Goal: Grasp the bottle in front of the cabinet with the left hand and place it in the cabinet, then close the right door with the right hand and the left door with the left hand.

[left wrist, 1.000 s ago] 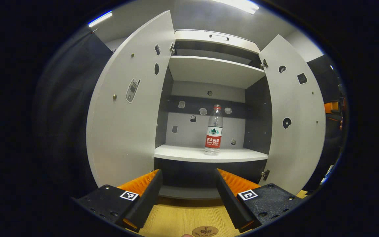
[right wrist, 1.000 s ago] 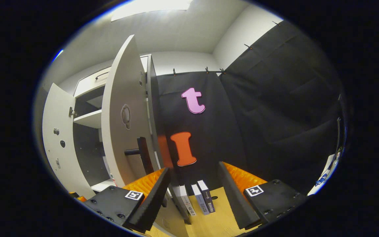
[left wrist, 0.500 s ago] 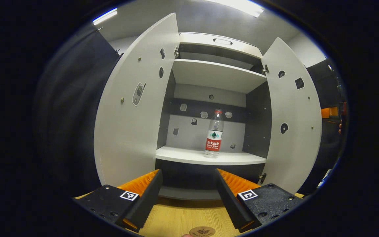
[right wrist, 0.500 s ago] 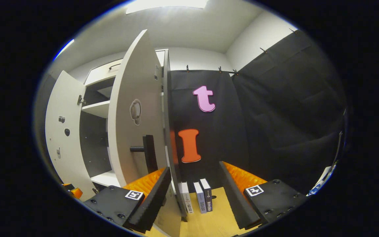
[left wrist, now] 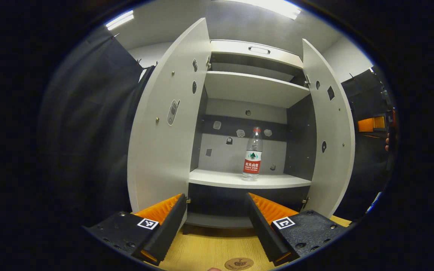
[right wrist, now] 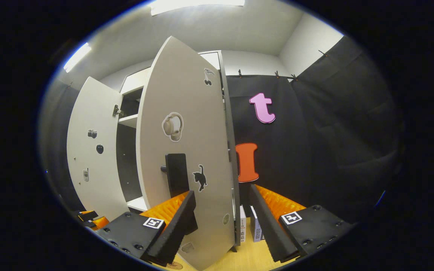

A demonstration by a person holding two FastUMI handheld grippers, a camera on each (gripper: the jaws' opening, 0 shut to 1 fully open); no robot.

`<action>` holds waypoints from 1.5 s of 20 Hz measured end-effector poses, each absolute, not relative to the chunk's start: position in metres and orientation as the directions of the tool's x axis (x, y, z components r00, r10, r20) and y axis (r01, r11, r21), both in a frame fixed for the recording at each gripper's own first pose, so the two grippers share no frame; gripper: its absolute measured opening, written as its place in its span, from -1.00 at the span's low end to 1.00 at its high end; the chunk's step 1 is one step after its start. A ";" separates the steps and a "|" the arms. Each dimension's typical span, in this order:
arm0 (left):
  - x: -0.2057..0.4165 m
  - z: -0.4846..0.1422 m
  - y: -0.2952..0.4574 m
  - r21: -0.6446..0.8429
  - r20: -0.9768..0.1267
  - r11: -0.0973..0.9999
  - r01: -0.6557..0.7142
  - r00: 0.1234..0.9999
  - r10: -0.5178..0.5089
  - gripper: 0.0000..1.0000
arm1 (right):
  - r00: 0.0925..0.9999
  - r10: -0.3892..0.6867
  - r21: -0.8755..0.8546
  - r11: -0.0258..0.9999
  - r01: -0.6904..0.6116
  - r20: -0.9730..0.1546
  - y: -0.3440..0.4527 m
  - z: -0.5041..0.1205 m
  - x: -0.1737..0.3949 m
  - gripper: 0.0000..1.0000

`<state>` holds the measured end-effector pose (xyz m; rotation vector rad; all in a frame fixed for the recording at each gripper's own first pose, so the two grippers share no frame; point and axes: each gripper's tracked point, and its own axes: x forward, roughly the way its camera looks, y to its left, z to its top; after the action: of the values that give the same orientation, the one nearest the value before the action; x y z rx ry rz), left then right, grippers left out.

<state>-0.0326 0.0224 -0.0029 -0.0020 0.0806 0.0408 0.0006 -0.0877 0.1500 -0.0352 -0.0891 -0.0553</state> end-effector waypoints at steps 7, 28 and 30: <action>-0.034 0.005 0.038 -0.004 -0.066 0.997 -0.076 0.995 0.076 0.89 | 0.997 0.065 0.007 0.998 -0.066 0.037 -0.035 0.129 0.029 0.95; -0.067 0.127 0.211 -0.035 0.066 0.871 -0.489 0.869 0.491 0.89 | 0.995 0.102 -0.016 0.995 -0.103 -0.017 -0.026 0.081 0.023 0.96; -0.053 0.122 0.226 0.005 0.052 0.866 -0.500 0.865 0.499 0.89 | 0.997 0.078 -0.014 0.997 -0.078 -0.015 -0.036 0.081 0.017 0.96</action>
<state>-0.0527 0.2258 0.1224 0.0181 -0.0494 0.5237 0.0173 -0.0362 0.0809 -0.0146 0.0144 0.0781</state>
